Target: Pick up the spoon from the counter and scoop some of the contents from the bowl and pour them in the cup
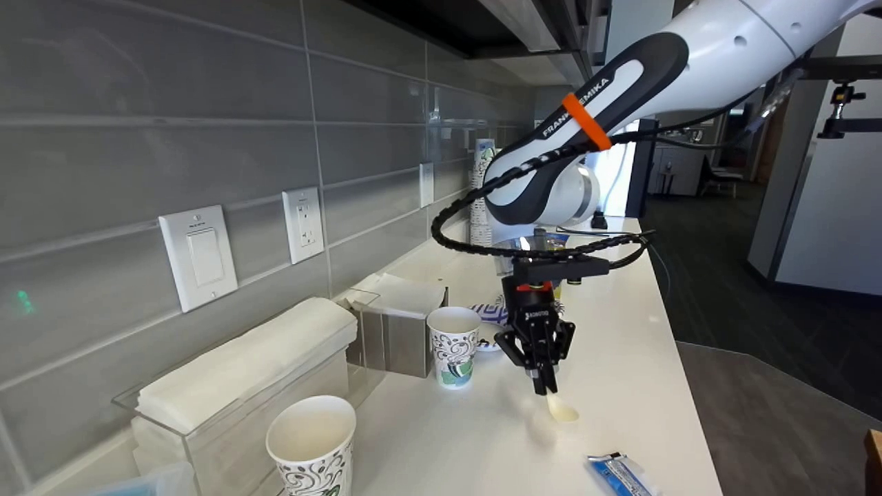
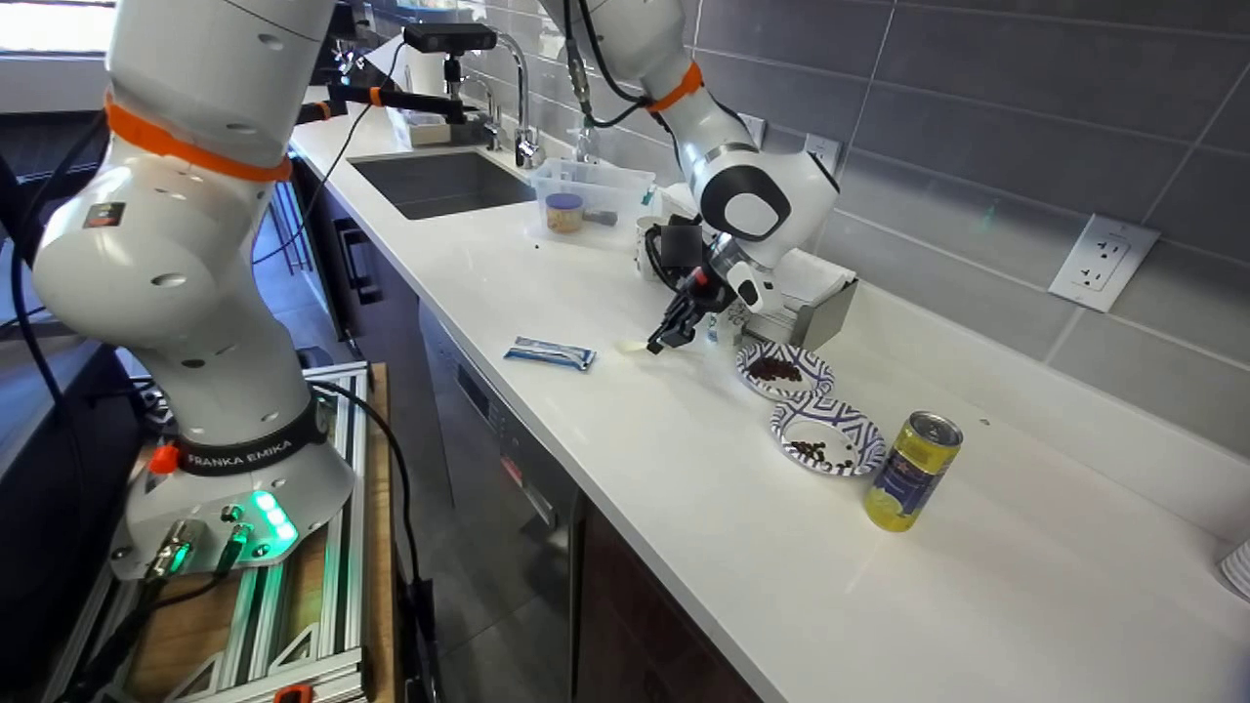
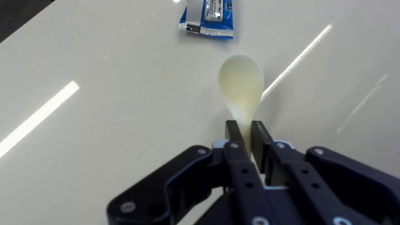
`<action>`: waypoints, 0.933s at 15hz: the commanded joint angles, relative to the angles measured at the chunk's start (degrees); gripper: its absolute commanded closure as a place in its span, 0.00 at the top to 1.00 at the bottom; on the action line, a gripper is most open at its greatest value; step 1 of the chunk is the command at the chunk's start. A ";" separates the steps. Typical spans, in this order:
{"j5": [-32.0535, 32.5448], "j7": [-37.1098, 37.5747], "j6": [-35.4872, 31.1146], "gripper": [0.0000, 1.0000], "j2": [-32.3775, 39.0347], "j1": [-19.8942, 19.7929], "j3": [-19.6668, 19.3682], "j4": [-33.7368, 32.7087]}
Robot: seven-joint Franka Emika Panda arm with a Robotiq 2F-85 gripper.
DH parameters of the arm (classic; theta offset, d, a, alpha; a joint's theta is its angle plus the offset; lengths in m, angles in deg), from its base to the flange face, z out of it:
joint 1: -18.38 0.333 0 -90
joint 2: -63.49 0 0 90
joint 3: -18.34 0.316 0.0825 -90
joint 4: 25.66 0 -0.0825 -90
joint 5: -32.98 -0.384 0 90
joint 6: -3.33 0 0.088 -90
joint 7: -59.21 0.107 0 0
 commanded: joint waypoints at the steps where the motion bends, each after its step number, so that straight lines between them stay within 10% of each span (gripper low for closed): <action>1: 3.98 5.48 -2.80 0.04 -8.74 1.01 -2.31 6.06; 6: 15.48 13.25 -8.84 0.04 -14.98 0.46 -5.46 8.93; 14: 15.14 16.23 -31.69 0.04 -13.85 -2.48 -6.91 9.18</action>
